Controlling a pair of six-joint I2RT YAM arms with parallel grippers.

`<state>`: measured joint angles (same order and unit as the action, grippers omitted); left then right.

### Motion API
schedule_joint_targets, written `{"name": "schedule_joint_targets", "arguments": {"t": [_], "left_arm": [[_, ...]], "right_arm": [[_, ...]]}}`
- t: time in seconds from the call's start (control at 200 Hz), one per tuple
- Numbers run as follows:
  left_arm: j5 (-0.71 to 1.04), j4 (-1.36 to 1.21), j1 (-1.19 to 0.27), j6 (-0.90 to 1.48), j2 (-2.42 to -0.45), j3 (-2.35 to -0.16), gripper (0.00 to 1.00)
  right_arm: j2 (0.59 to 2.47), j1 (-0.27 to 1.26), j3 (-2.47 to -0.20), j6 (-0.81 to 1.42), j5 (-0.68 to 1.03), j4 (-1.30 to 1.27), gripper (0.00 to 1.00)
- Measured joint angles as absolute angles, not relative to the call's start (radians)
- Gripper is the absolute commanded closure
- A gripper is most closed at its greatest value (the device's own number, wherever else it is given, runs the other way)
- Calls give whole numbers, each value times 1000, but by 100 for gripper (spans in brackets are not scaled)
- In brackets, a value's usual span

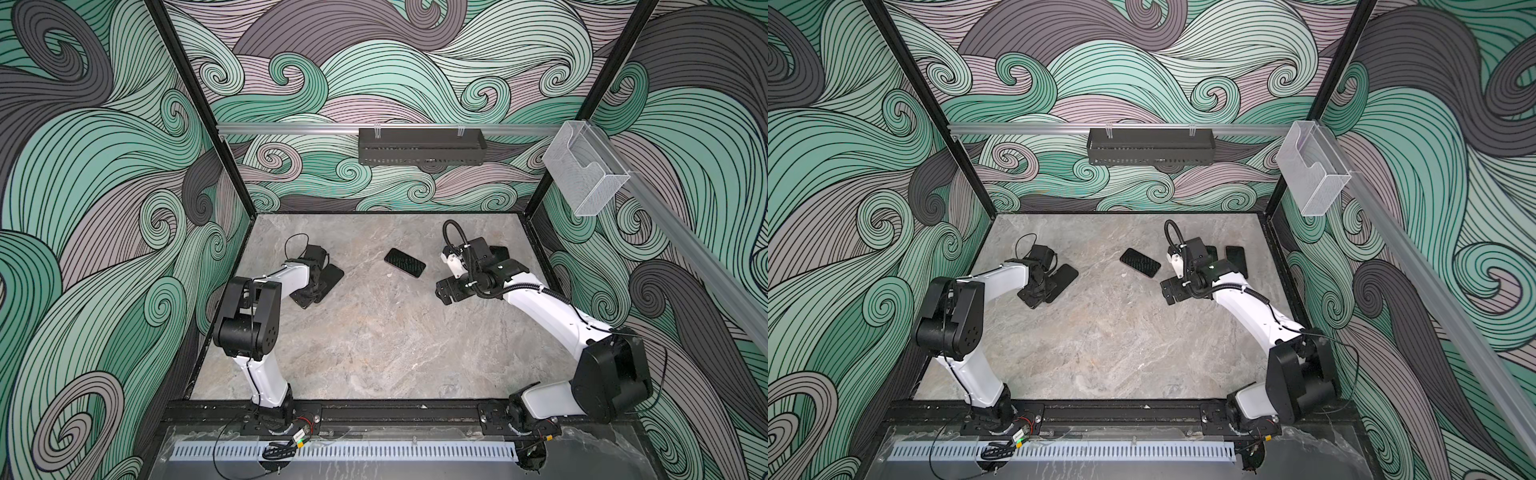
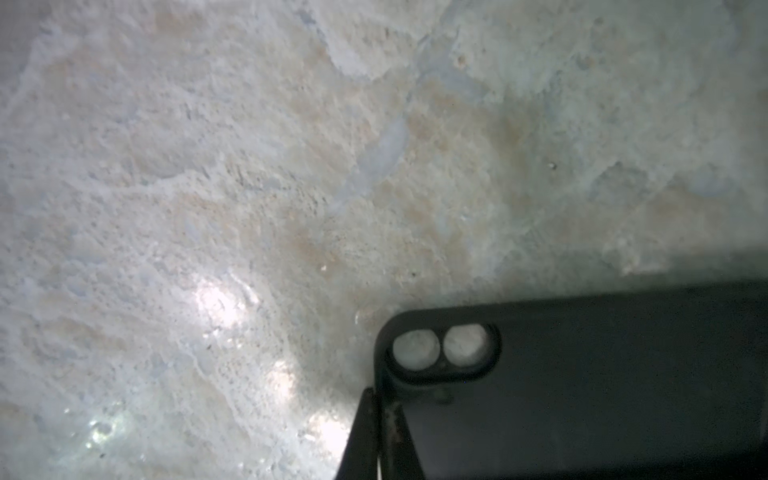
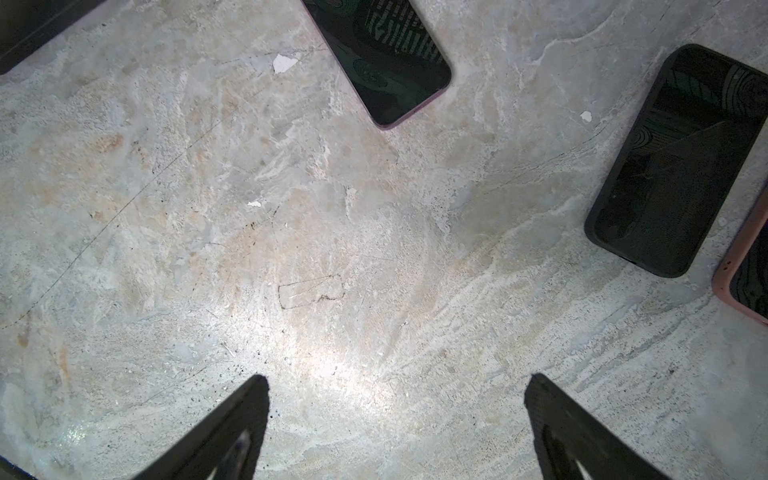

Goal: Put the phone into the phone case
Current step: 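Reach the left gripper to the empty black case and grasp its edge, then drag the black case to the table center with the left gripper and release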

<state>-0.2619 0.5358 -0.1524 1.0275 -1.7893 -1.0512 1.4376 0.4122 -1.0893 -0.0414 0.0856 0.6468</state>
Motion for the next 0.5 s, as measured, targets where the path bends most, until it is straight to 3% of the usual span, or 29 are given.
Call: {"name": "schedule_joint_targets", "arguments": {"t": [0.5], "left_arm": [[-166,612,-160,673,-1763,-1085,100]], "right_arm": [[1438,412,-1089,-45,67,655,2]]}}
